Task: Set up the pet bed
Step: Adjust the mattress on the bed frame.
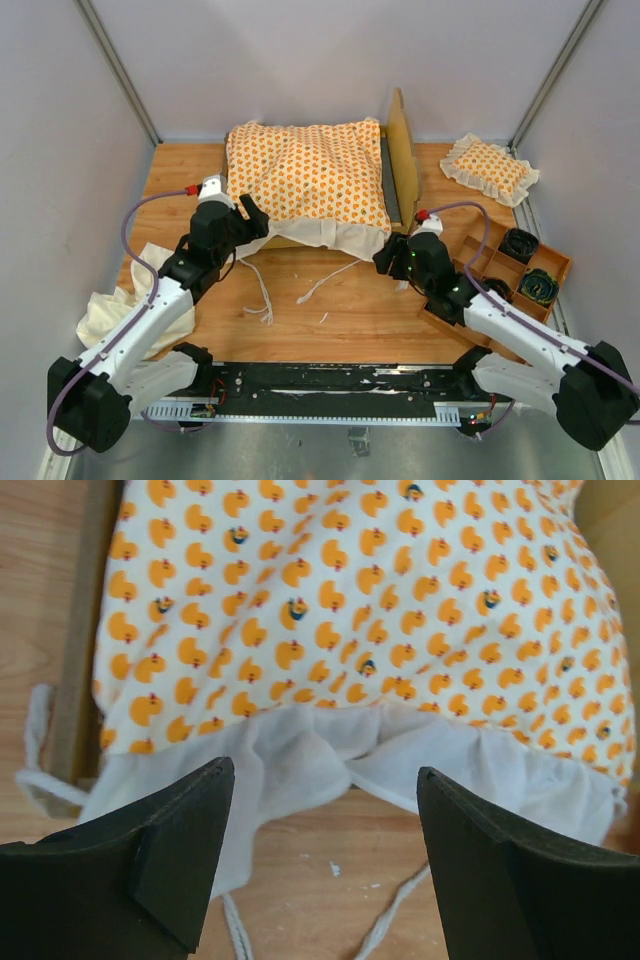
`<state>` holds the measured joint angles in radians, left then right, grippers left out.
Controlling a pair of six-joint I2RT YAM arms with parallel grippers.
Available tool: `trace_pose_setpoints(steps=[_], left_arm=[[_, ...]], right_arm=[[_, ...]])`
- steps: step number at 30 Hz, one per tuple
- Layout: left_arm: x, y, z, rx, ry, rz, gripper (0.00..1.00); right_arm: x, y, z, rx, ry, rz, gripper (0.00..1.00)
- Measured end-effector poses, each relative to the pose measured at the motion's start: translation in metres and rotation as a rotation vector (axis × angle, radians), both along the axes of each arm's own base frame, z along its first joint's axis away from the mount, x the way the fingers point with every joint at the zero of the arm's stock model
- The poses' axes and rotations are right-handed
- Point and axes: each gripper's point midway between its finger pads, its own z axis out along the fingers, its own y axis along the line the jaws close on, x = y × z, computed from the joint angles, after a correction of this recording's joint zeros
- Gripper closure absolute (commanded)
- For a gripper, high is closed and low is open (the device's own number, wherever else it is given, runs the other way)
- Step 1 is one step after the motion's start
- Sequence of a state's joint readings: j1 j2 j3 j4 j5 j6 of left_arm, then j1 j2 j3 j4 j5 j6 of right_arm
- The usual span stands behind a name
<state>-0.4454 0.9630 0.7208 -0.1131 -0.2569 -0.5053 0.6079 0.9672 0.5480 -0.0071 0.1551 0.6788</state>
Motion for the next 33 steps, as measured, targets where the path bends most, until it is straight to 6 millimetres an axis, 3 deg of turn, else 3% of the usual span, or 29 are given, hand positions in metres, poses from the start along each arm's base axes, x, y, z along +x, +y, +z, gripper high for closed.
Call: trace_pose_setpoints(steps=[5,7,12,17,23,33], left_arm=[[0.012,0.033,-0.010,0.059,0.053,0.096,0.25],[0.014,0.046,-0.015,0.070,0.072,0.130,0.28],[0.016,0.056,-0.018,0.061,0.086,0.145,0.33],[0.011,0.048,-0.034,0.052,0.124,0.097,0.36],[0.002,0.040,-0.053,0.042,0.165,0.044,0.38],[0.002,0.024,-0.048,0.027,0.145,-0.056,0.36]], right_arm=[[0.015,0.005,-0.030,-0.054,0.051,-0.081,0.41],[0.023,0.005,-0.040,-0.085,0.067,-0.105,0.47],[0.038,0.011,-0.041,-0.118,0.044,-0.100,0.98],[0.044,0.003,-0.031,-0.163,-0.005,-0.087,1.00],[0.050,-0.038,-0.013,-0.197,-0.092,-0.144,1.00],[0.053,-0.055,-0.013,-0.296,-0.116,-0.128,1.00]])
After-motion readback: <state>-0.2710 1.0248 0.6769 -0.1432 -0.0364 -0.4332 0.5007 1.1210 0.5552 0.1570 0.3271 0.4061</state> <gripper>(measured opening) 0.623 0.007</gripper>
